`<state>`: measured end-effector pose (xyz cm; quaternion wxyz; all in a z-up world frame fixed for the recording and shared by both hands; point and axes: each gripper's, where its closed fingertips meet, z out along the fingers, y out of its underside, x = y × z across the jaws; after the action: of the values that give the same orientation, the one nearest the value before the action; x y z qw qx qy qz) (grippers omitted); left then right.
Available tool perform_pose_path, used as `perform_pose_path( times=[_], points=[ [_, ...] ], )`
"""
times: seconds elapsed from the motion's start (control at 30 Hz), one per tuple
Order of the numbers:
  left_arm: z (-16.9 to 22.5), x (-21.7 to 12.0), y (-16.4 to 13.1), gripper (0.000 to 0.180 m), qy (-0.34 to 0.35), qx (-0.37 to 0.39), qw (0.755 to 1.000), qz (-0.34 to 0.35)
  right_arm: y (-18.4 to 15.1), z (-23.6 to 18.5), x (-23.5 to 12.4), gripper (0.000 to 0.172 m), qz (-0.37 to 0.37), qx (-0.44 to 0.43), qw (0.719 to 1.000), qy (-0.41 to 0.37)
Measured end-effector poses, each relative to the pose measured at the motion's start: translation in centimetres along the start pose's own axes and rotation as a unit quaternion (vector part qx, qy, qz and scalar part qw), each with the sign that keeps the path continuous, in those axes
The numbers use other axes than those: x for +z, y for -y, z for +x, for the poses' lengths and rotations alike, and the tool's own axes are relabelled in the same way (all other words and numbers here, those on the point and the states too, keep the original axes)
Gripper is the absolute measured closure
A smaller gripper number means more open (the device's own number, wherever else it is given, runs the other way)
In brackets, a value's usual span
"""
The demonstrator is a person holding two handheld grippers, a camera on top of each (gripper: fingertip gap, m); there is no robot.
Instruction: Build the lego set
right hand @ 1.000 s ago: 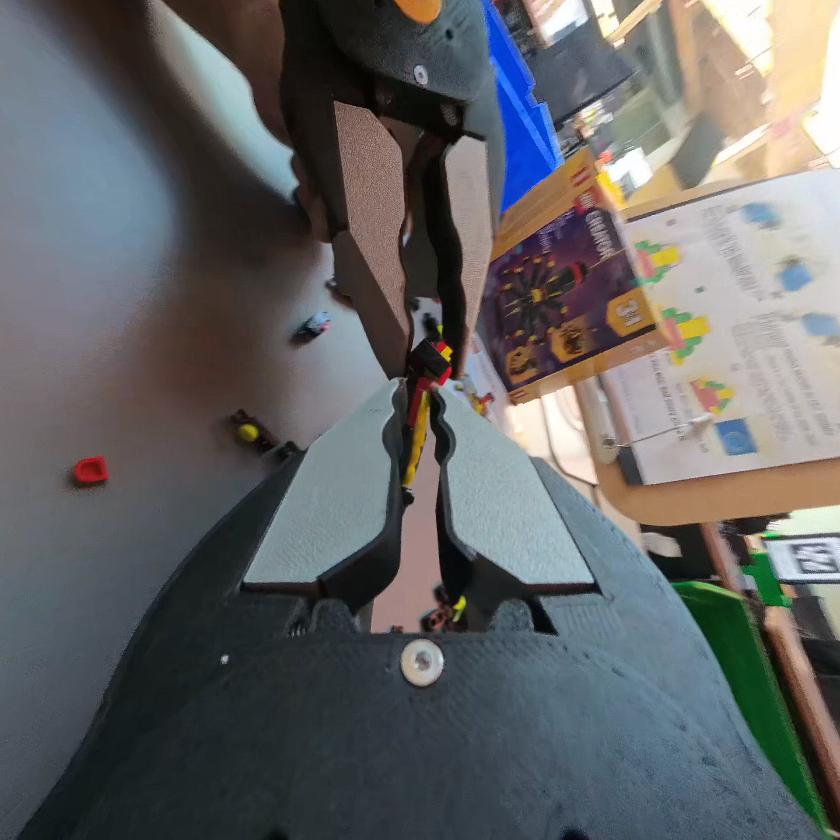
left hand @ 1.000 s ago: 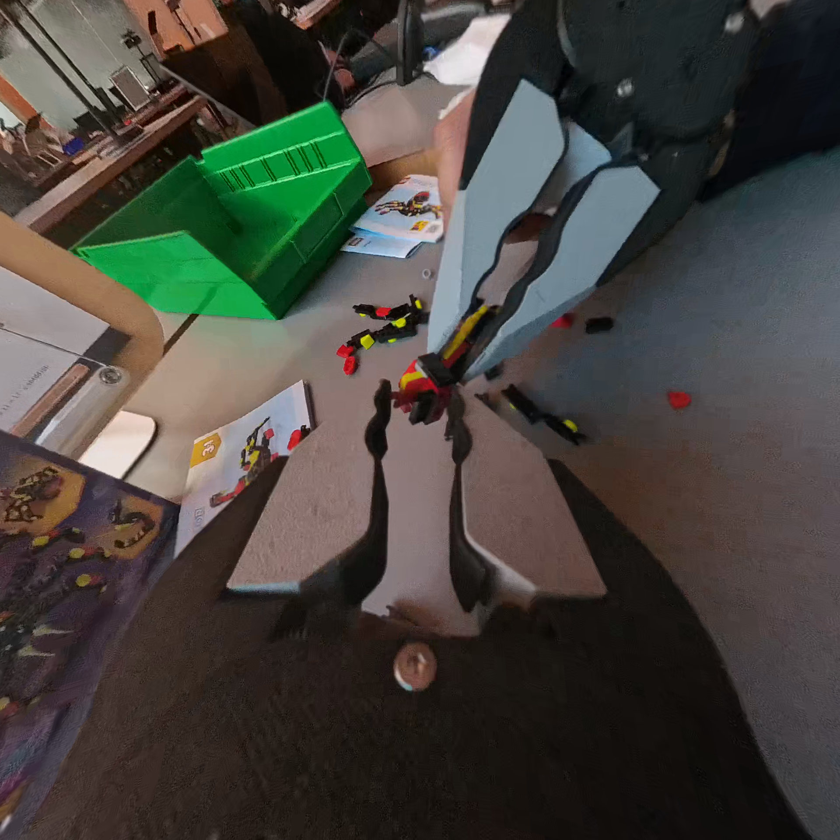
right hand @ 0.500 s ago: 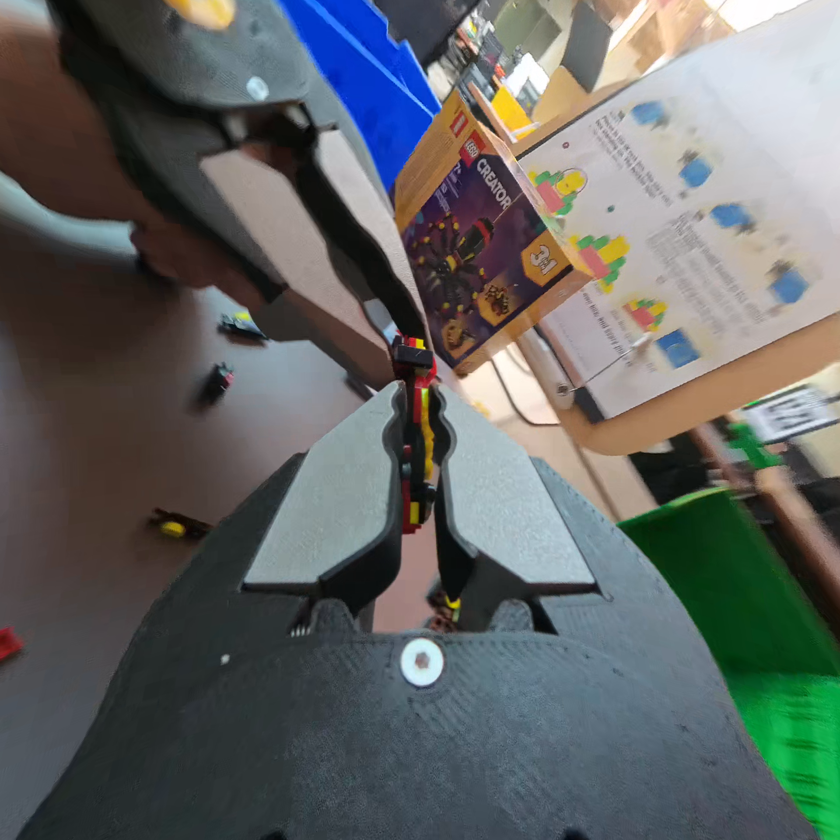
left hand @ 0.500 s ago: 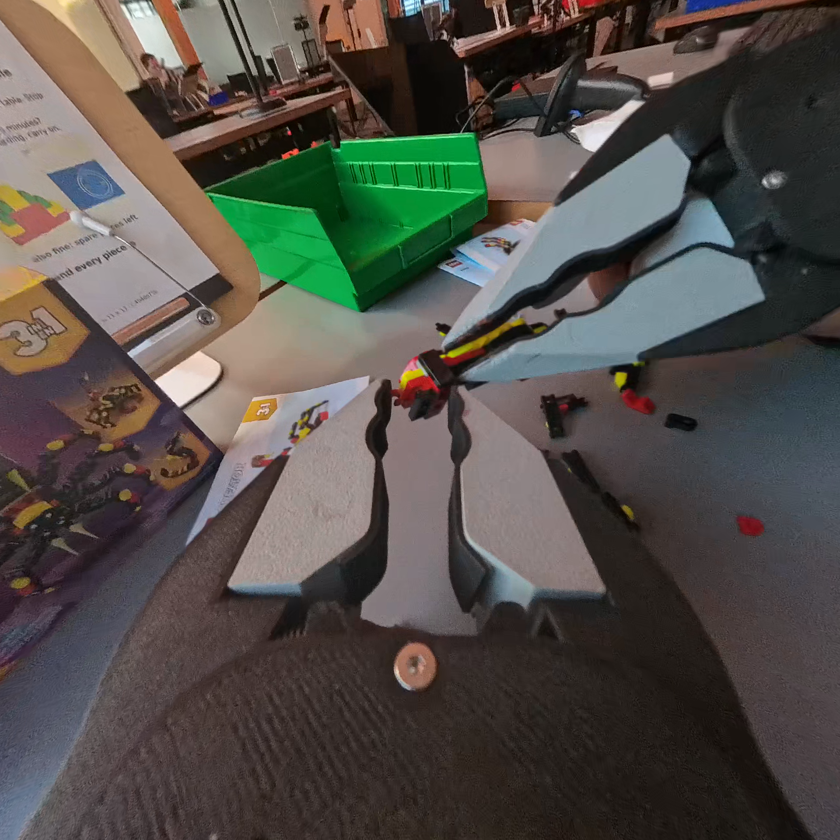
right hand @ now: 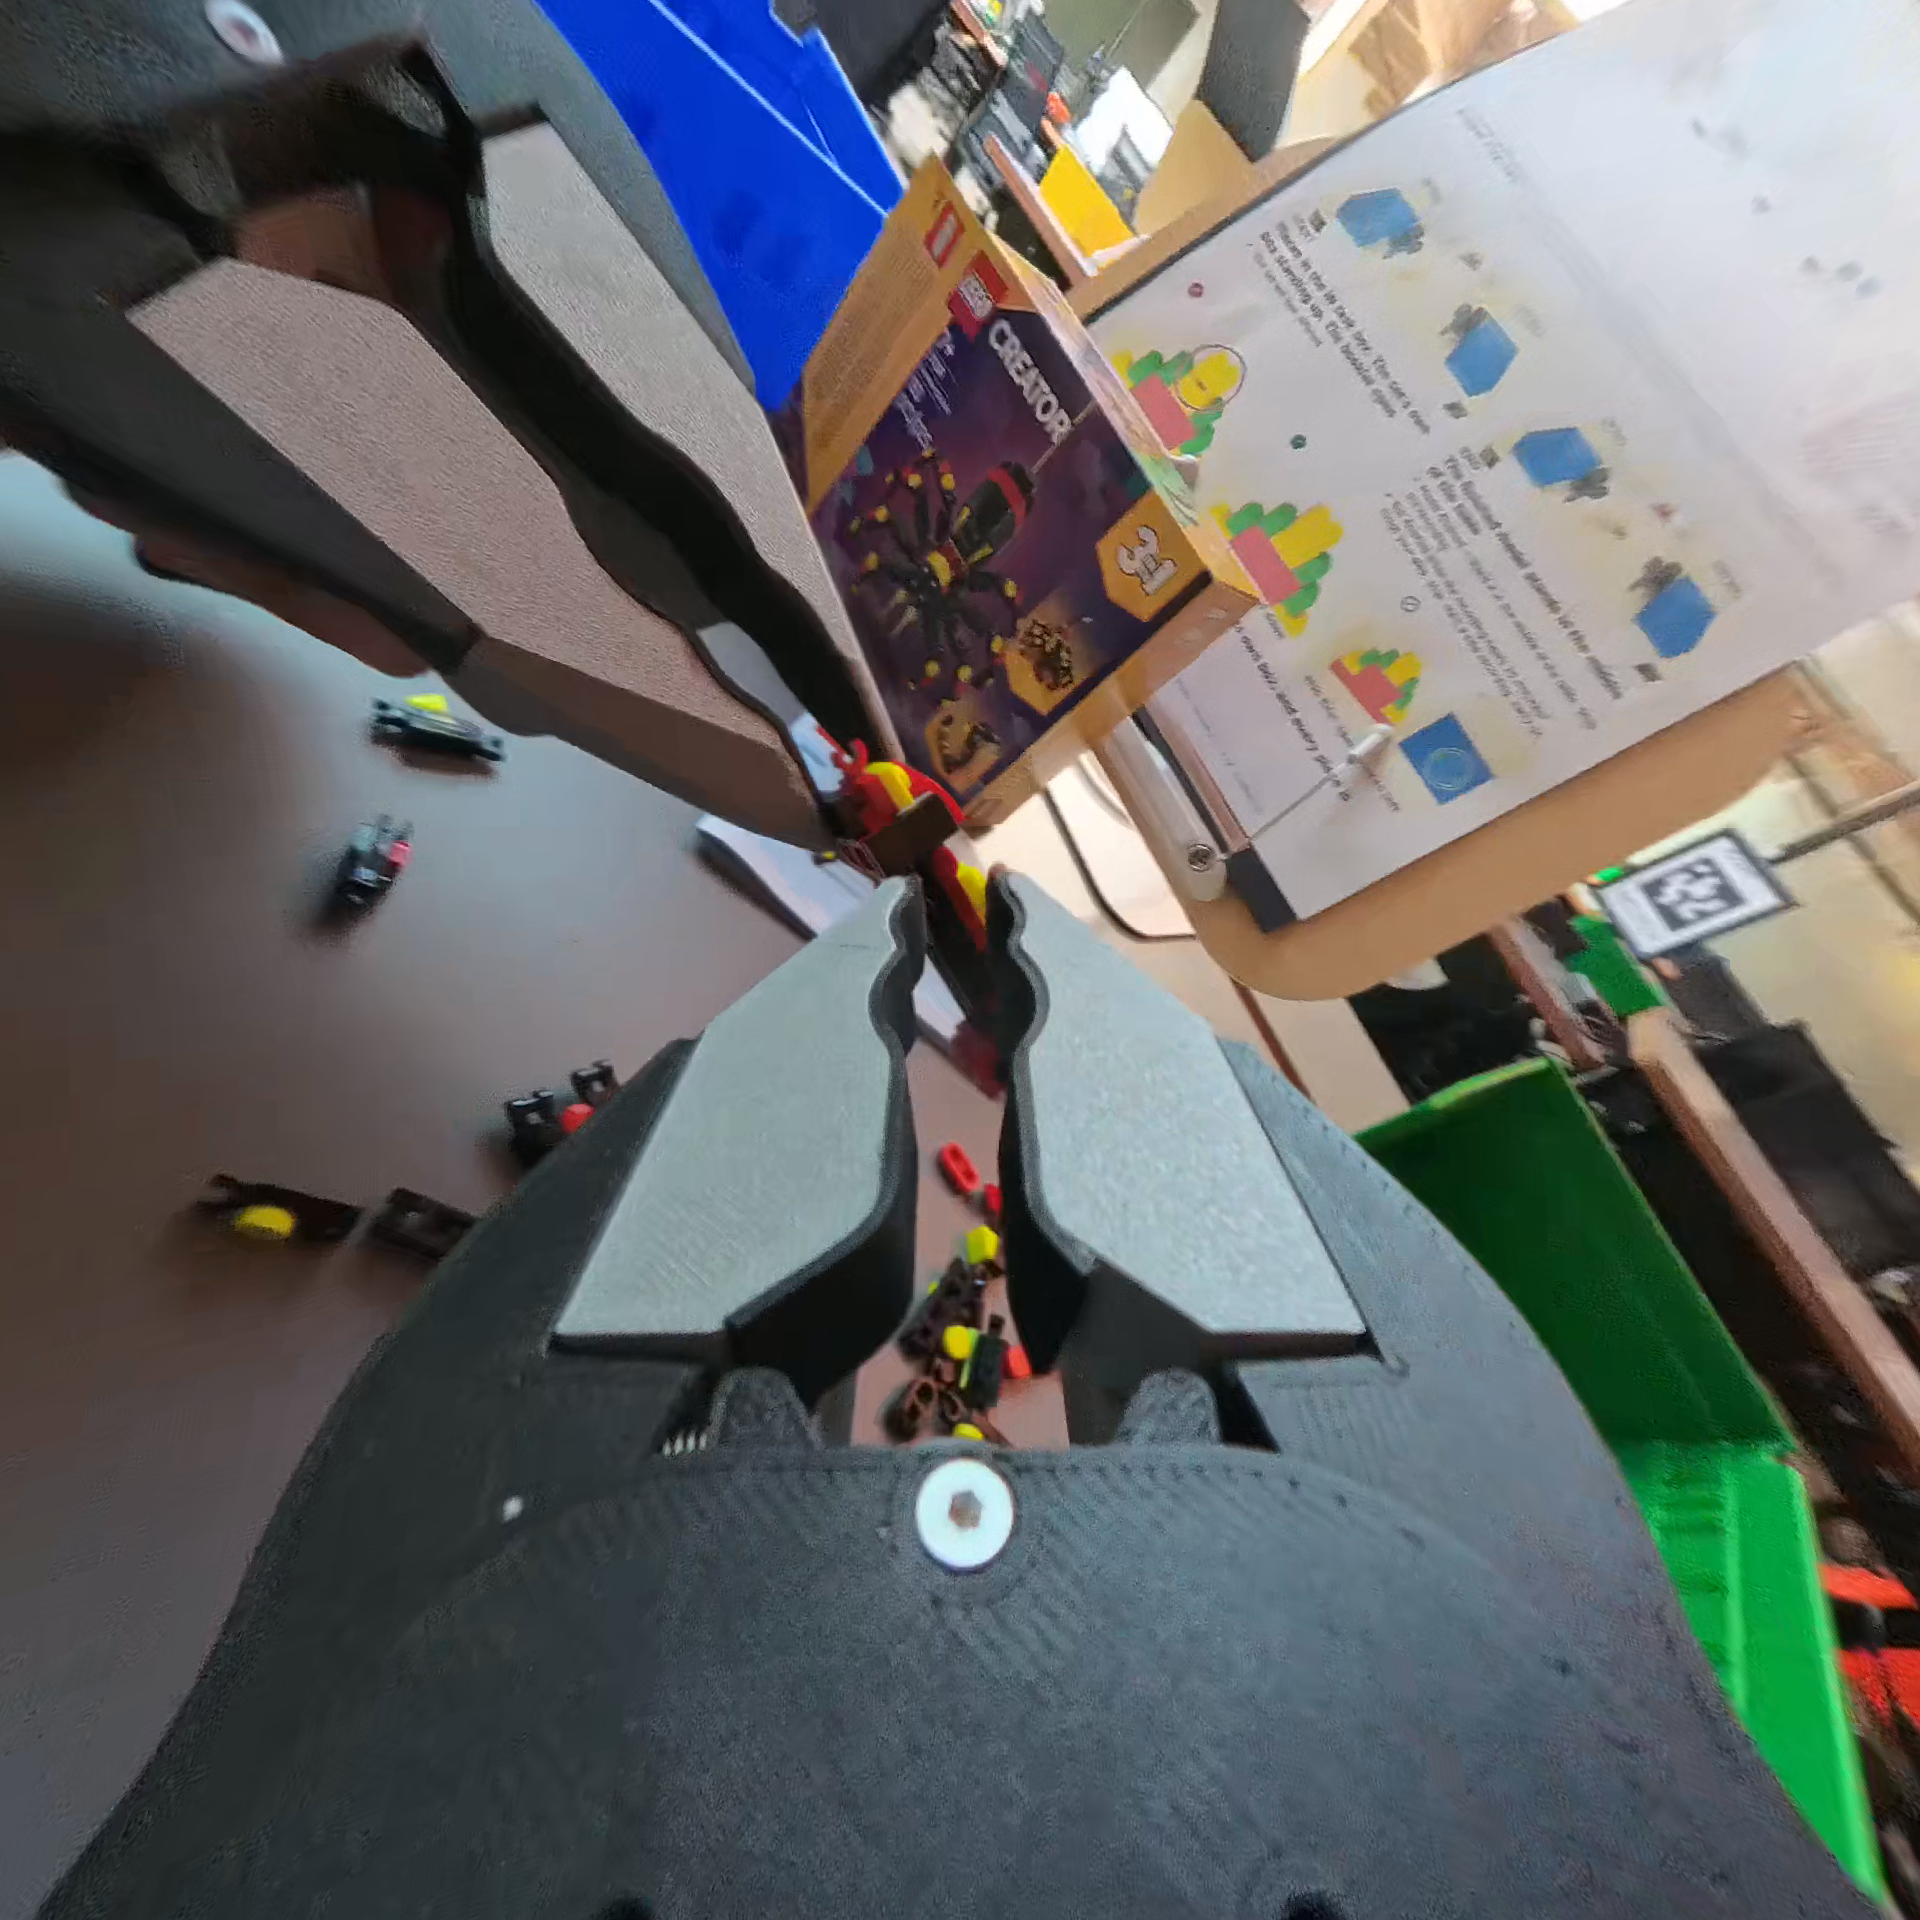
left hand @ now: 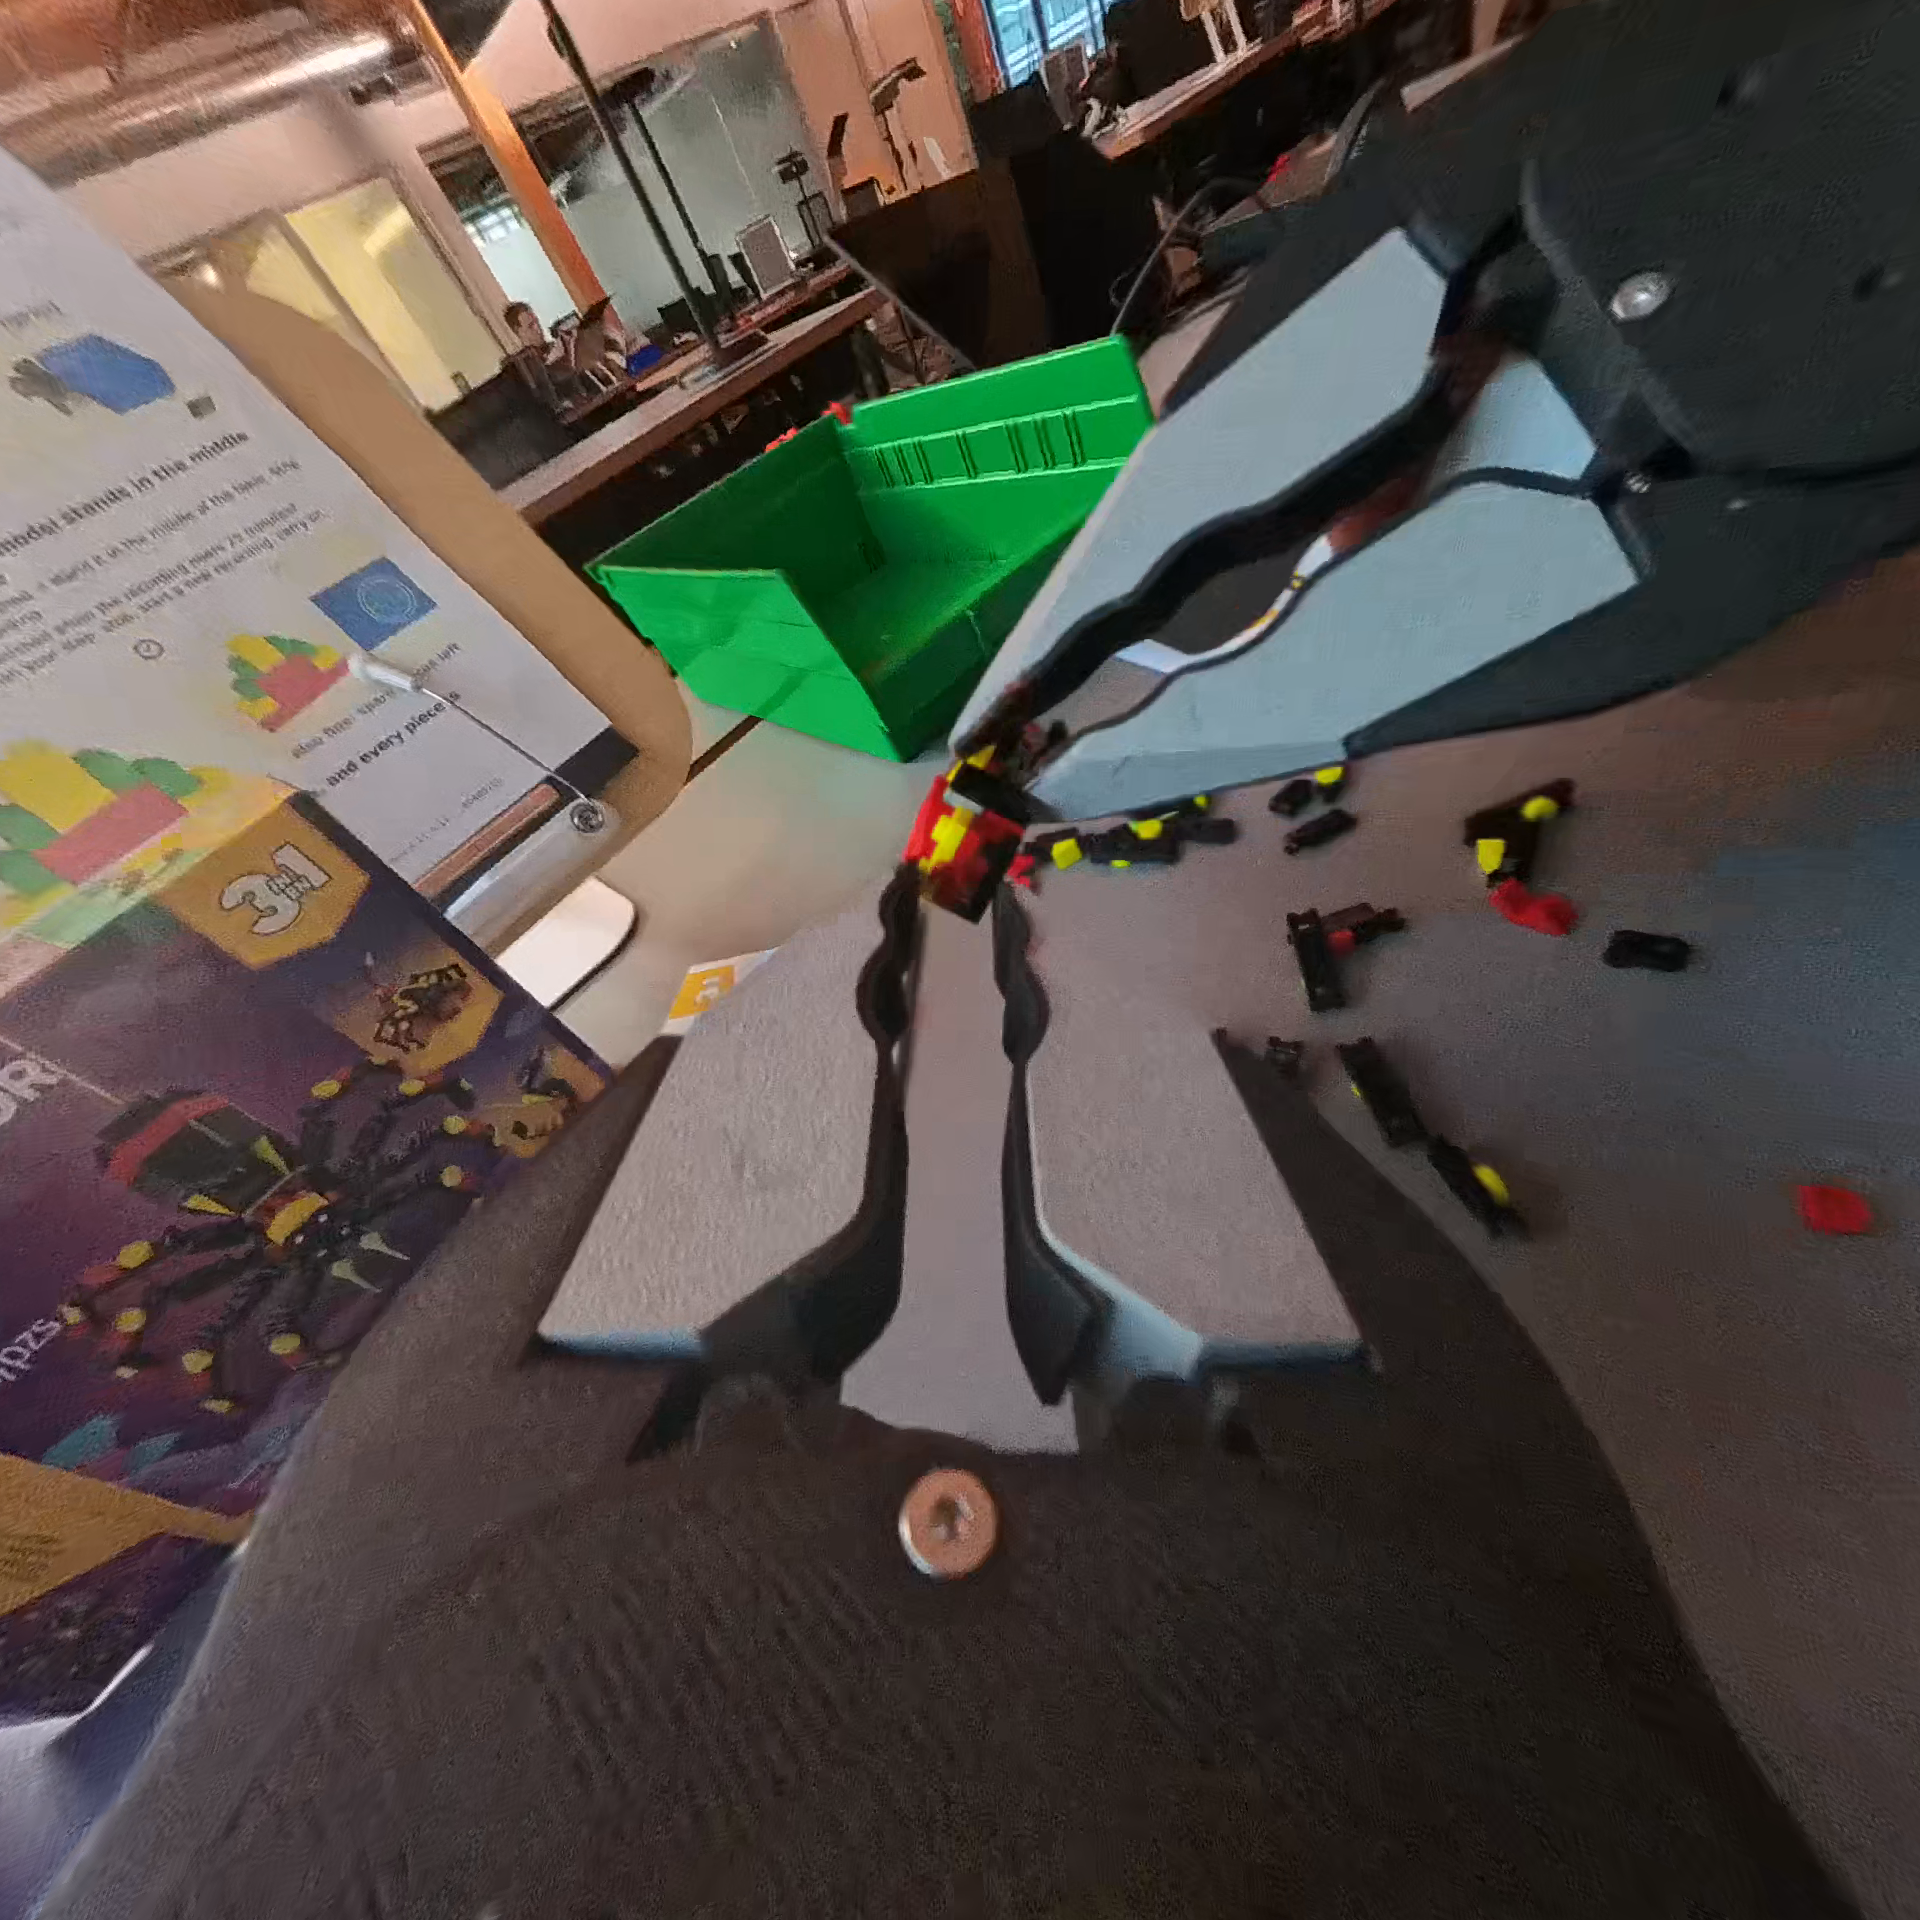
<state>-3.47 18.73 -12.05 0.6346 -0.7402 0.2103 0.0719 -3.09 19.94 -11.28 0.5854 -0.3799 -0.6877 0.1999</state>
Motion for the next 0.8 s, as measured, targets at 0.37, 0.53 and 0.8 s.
perform_pose_path(
  times=[0.37,0.53,0.8],
  points=[
    [-0.6,0.4,-2.8,0.148,-0.055,-0.048,0.996,-0.048,-1.0,-2.2,0.1,0.166,0.008,0.021,0.996,0.089],
    [2.5,0.2,-2.1,0.138,-0.092,0.036,0.995,-0.034,-1.0,-3.5,0.4,0.166,0.002,-0.073,0.995,0.075],
    [1.4,-0.4,-1.8,0.133,-0.149,-0.136,0.979,-0.029,-0.8,-2.7,-0.2,0.165,0.023,-0.19,0.981,-0.009]
  ],
)
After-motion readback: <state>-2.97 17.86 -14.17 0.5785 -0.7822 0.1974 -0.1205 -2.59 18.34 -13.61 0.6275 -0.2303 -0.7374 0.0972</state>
